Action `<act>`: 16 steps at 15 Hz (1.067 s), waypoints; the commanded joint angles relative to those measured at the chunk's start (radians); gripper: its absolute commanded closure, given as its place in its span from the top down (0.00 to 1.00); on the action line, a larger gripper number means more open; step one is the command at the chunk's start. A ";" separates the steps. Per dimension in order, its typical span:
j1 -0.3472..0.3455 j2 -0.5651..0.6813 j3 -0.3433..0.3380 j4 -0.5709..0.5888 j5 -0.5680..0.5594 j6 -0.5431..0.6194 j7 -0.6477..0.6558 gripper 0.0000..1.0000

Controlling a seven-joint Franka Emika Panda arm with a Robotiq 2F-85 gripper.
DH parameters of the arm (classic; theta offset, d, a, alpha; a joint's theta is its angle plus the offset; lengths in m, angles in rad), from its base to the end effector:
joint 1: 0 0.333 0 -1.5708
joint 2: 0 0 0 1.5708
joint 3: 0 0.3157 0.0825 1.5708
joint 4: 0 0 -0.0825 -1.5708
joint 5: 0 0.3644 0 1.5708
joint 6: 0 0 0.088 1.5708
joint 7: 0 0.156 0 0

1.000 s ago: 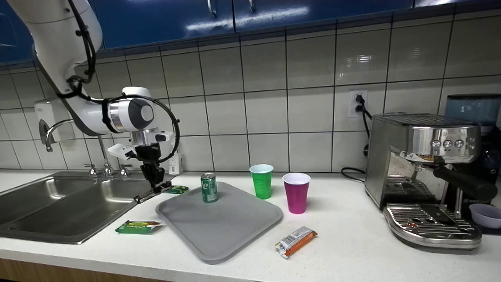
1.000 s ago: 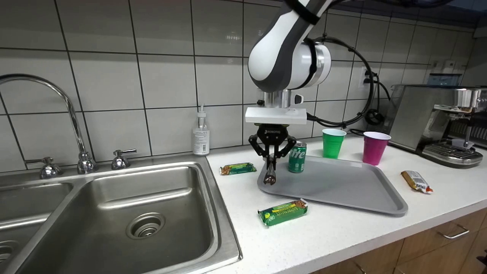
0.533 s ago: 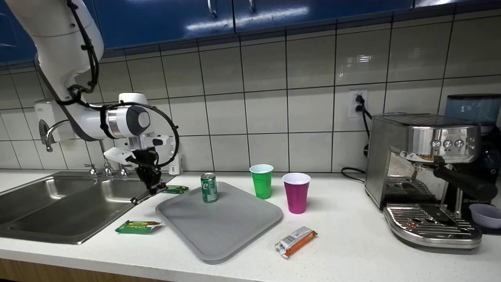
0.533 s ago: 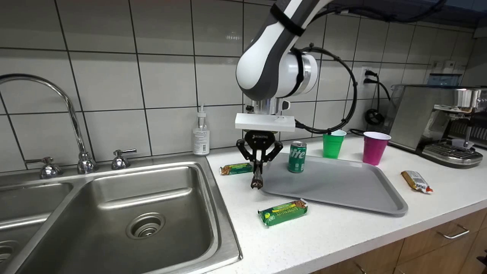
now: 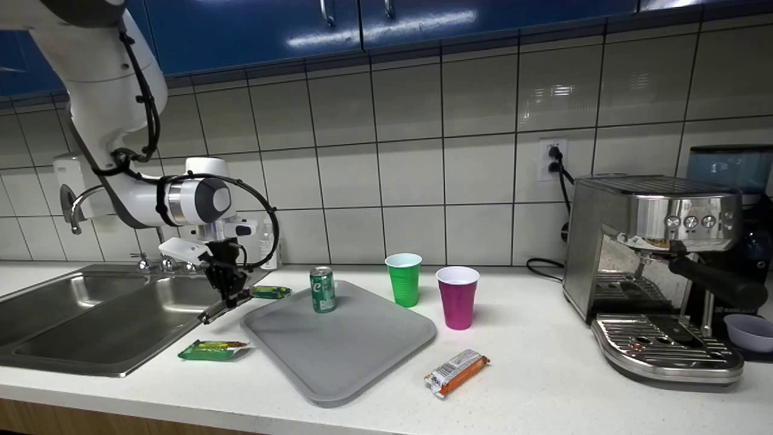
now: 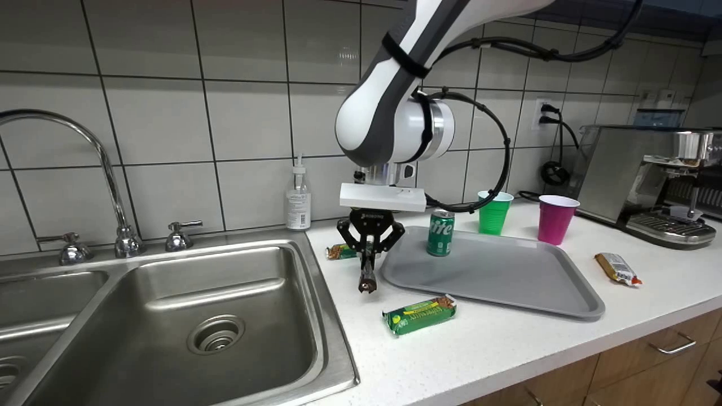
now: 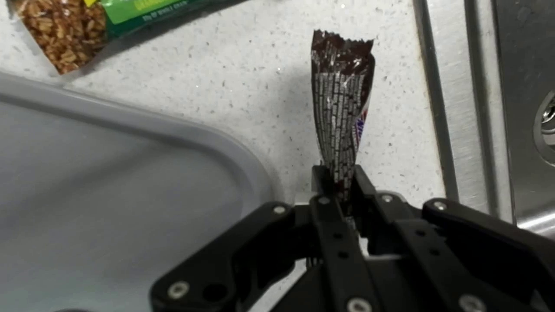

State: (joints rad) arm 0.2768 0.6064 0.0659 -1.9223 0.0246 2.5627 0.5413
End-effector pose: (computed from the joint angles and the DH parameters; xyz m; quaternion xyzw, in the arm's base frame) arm 0.5823 0.2079 0.1426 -0.9928 0.1154 -0.0048 0.0306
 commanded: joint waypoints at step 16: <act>-0.021 -0.011 -0.014 0.038 0.080 -0.030 -0.066 1.00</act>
State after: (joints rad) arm 0.2664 0.6339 0.0608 -1.8757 0.0775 2.5660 0.4880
